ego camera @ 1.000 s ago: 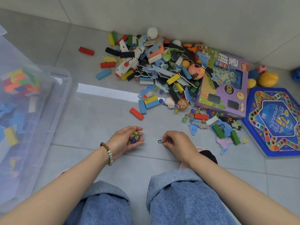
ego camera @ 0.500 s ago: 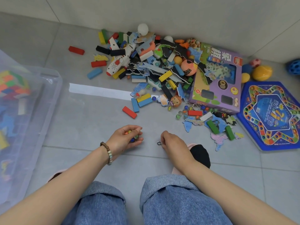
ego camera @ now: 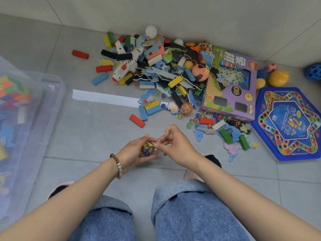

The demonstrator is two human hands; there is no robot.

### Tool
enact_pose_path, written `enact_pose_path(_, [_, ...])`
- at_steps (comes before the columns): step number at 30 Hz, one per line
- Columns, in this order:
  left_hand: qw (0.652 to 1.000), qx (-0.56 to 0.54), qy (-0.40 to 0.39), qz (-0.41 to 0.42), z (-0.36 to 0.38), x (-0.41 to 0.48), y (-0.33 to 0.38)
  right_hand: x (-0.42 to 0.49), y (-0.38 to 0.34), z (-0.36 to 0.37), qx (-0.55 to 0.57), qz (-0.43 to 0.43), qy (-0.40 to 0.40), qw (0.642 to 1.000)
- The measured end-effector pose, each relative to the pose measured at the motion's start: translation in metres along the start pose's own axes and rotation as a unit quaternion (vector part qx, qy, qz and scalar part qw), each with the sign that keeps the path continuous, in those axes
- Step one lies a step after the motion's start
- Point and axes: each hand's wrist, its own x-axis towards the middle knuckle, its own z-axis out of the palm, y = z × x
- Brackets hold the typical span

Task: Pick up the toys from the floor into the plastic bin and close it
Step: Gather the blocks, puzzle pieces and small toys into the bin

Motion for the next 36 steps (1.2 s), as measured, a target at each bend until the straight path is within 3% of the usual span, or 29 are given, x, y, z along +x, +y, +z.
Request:
enact_pose_path(2, [1.000, -0.021, -0.013, 0.001, 0.003, -0.001, 0.001, 0.000, -0.007, 0.001, 0.018, -0.007, -0.001, 1.000])
enact_pose_path(6, [0.999, -0.024, 0.019, 0.027, 0.004, 0.002, 0.008, 0.001, 0.006, -0.040, -0.120, -0.041, 0.203, 0.971])
enact_pose_path(8, [0.999, -0.005, 0.026, 0.036, 0.004, 0.003, 0.012, 0.004, 0.017, -0.062, -0.180, -0.021, 0.240, 0.954])
enact_pose_path(26, [0.999, 0.009, 0.029, 0.035, 0.009, 0.004, 0.010, 0.041, 0.031, -0.086, -0.312, -0.018, 0.154, 0.937])
enact_pose_path(36, [0.999, 0.008, 0.032, 0.027, 0.009, 0.002, 0.009, 0.048, 0.026, -0.079, -0.321, -0.013, 0.189, 0.928])
